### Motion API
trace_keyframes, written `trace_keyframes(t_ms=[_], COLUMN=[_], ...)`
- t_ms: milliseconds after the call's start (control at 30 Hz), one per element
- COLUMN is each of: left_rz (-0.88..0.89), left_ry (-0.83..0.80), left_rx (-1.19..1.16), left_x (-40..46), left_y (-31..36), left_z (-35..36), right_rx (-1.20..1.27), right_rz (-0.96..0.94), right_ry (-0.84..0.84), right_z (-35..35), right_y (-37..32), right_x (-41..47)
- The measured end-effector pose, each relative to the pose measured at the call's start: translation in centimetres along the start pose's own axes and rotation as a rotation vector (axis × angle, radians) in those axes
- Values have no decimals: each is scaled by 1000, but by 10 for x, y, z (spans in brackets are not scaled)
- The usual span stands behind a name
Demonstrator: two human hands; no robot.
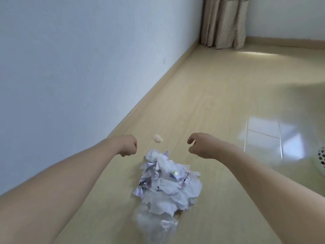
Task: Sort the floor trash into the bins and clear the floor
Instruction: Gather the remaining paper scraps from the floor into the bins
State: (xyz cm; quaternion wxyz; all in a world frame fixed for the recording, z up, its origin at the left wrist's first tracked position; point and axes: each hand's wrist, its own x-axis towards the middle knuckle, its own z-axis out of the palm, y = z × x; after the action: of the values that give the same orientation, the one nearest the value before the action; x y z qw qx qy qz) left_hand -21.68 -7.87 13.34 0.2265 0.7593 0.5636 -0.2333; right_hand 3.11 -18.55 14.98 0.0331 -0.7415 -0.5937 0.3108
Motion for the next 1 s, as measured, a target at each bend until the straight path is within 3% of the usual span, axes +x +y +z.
trace_keyframes(t_ms=[167,367,533,633,700,1000], left_rz=[-7,234,414,525,567,481], left_ry=[54,135,310,705,858,857], left_rx=[-127,-458,-222,-24,-15,-123], left_x=[61,150,229,253,261,264], left_y=[-94,-60,-33,-37,-40,-37], left_z=[45,94,83,104,115,111], right_rx=[35,2,45,100,188,292], right_rz=[12,146,288,318,310,254], right_ry=[-62,-33,-30,-109,-168,-147], right_z=[61,87,106,123,133,140], right_y=[-66,-61,-32,-20,-13,-2], right_x=[61,113,155,175,184,201])
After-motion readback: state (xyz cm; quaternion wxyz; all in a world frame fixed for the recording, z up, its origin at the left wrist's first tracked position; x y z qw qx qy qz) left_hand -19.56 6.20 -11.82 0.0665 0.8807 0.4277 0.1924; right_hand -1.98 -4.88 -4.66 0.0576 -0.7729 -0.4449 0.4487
